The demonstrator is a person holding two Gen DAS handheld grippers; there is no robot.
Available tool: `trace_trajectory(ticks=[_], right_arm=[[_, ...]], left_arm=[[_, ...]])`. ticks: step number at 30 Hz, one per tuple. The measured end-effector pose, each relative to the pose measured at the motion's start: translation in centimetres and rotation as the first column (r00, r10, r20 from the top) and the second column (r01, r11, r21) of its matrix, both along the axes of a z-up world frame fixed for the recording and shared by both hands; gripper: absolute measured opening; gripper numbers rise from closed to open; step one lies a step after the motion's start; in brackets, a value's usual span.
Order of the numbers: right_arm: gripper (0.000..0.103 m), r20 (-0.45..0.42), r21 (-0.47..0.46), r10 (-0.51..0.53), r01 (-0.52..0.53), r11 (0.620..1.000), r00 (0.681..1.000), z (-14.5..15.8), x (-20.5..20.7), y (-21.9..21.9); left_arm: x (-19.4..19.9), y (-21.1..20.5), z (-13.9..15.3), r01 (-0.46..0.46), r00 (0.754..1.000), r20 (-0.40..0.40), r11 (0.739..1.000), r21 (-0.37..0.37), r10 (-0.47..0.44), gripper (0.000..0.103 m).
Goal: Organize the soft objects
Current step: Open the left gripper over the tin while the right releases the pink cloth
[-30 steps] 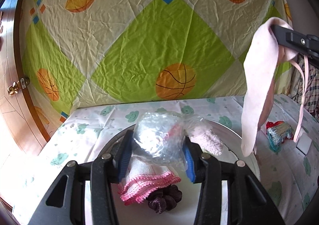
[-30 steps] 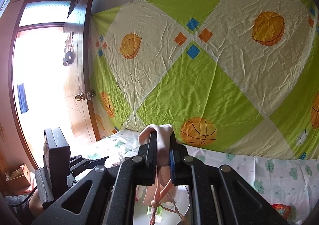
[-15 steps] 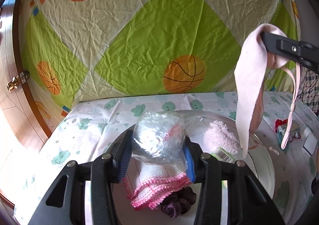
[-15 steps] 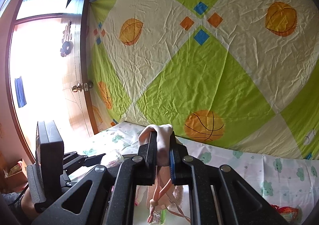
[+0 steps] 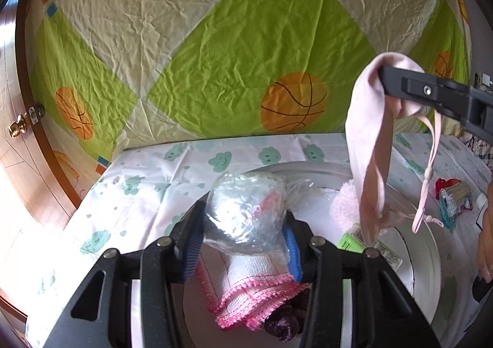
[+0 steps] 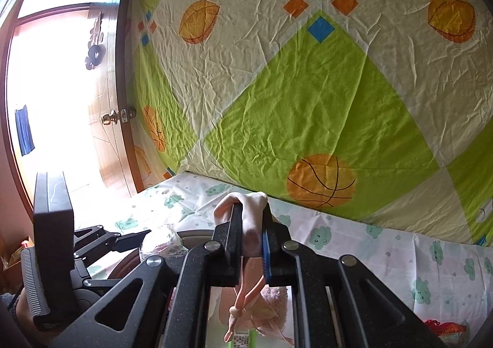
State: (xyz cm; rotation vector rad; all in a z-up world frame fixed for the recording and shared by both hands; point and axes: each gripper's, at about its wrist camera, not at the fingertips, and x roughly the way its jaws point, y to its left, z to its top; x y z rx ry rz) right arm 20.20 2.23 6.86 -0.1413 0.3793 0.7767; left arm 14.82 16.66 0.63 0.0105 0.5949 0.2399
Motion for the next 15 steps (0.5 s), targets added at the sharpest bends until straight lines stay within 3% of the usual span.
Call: trace_trajectory(ticks=[12, 15], right_arm=[[0.011, -0.11, -0.108, -0.025, 0.013, 0.994, 0.994, -4.0, 2.8, 1.4], [0.012, -0.129, -0.12, -0.015, 0.0, 0.993, 0.992, -4.5, 3.0, 1.5]], left_arm=[[0.6, -0.3, -0.8, 0.017, 0.998, -0.056, 1.0, 0.017, -0.017, 0.046], [0.7, -0.4, -0.8, 0.02, 0.998, -0.063, 0.999, 0.025, -0.019, 0.052]])
